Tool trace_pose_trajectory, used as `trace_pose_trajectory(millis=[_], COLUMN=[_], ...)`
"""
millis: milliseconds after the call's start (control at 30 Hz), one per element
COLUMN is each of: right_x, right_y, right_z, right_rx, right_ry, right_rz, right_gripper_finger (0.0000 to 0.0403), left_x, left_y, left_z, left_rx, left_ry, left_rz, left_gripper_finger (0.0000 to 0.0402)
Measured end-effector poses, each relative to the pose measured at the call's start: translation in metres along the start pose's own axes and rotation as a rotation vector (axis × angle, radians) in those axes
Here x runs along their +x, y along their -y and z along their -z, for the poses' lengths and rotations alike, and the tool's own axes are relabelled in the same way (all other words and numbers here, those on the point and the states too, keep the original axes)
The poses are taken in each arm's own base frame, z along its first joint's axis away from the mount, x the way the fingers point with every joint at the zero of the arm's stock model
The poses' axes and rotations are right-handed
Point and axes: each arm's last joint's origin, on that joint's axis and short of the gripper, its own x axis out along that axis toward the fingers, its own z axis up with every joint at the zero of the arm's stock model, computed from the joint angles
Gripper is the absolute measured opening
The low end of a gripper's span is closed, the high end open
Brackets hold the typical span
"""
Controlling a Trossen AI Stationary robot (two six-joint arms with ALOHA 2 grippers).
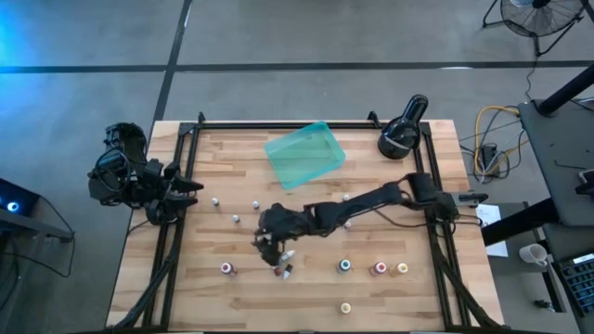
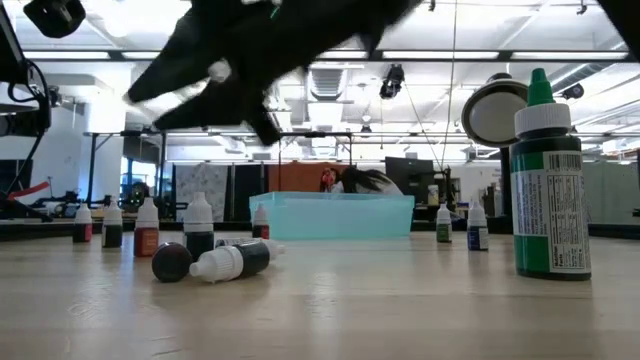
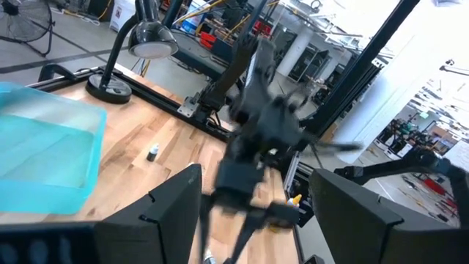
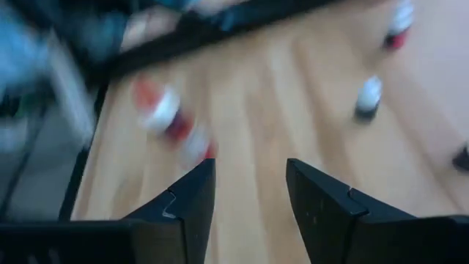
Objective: Pick & Place food coloring
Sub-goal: Adjust the orange small food coloring bottle
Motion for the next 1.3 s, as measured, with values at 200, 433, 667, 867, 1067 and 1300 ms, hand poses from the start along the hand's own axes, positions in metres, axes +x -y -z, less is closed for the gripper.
trace_pose_trajectory(millis=[200, 433, 667, 867, 1067, 1300], right_x=[-0.039, -0.044, -0.022, -0.016, -0.015, -0.009], right_y=[-0.025, -0.032, -0.010, 0.000, 0.002, 0.004], right_z=[0.012, 0.037, 0.046, 0.047, 0.053, 0.059], right_rx=[-0.186, -0.298, -0.480, -0.560, -0.666, -0.631], right_ry=[-0.390, -0.528, -0.532, -0.560, -0.573, -0.524], right_rz=[0.036, 0.071, 0.126, 0.056, -0.027, -0.040], right_gripper_finger=[0.0153, 0.0143, 0.0134, 0.0139, 0.0137, 0.0144], left_x=[0.000, 0.000, 0.000, 0.000, 0.000, 0.000], left_y=[0.000, 0.000, 0.000, 0.000, 0.000, 0.000], left_z=[0.000, 0.000, 0.000, 0.000, 0.000, 0.000], left_rx=[0.000, 0.005, 0.006, -0.004, -0.006, -0.002], left_ry=[-0.001, -0.002, -0.002, -0.002, -0.002, -0.001], left_rz=[0.001, 0.002, 0.002, 0.002, 0.002, 0.000], left_gripper_finger=[0.0225, 0.0225, 0.0225, 0.0225, 0.0225, 0.0225])
